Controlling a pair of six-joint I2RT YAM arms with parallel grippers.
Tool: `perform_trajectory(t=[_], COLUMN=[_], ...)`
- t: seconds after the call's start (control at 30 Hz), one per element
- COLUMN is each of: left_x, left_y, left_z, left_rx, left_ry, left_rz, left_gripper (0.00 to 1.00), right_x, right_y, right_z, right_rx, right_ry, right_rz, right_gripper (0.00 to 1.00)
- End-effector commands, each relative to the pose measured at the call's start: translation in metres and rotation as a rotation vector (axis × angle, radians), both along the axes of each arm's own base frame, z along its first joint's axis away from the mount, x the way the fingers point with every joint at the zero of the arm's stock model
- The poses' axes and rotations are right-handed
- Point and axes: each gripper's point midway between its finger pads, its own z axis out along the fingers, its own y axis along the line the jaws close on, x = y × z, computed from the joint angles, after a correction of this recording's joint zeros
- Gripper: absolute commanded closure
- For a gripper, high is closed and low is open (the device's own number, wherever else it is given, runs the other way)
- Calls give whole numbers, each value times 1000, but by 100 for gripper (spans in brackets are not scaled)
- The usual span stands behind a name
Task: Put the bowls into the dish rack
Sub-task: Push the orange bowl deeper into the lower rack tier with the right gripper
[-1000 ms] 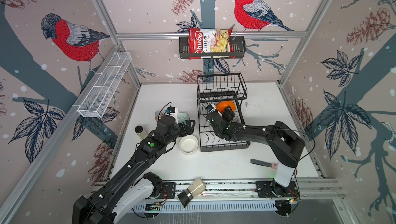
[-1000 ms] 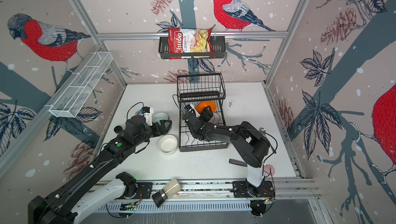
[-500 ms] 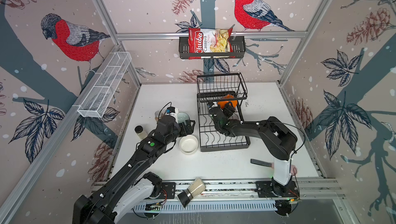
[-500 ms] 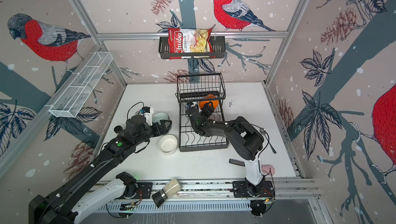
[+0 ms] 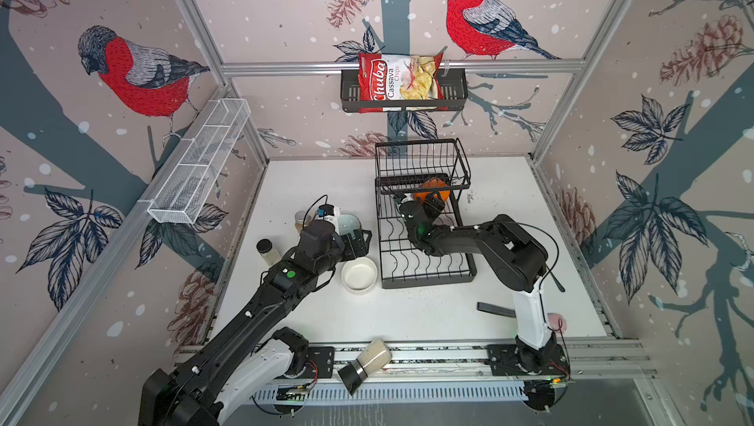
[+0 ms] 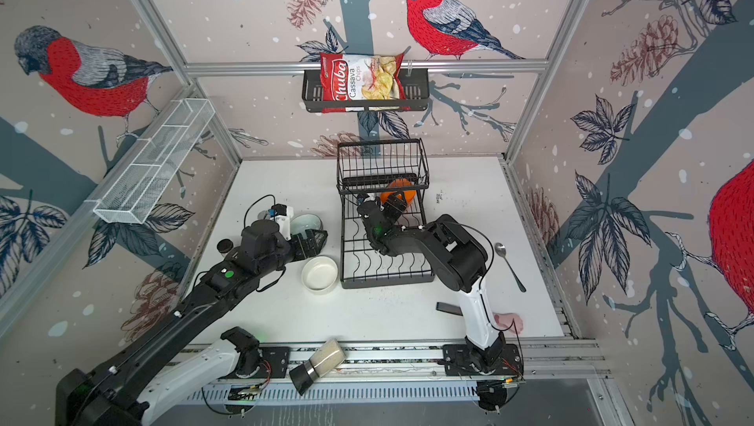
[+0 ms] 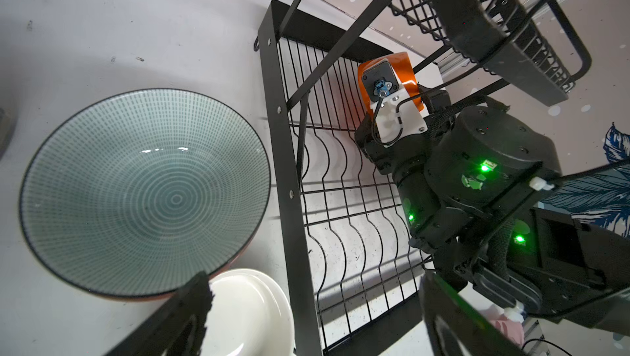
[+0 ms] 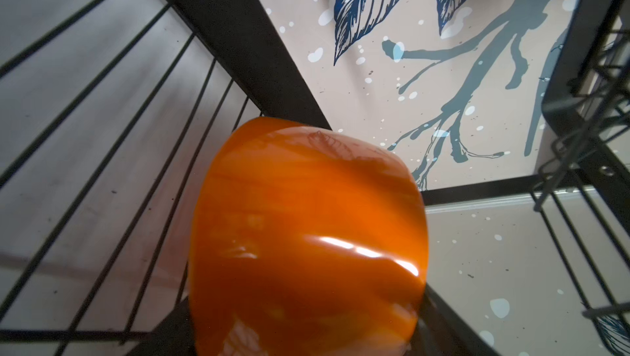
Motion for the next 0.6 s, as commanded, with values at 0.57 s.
perform_trajectory(t=[0.57], left_x=[-1], left_y=[0], left_z=[0], left_rx=[-8], left_ry=[-4], left_rz=[0], left_gripper=[5], right_x=[-1], right_y=[11], right_z=[-2], right_rx=[34], right_ry=[3], right_rz=[16], right_gripper=[0])
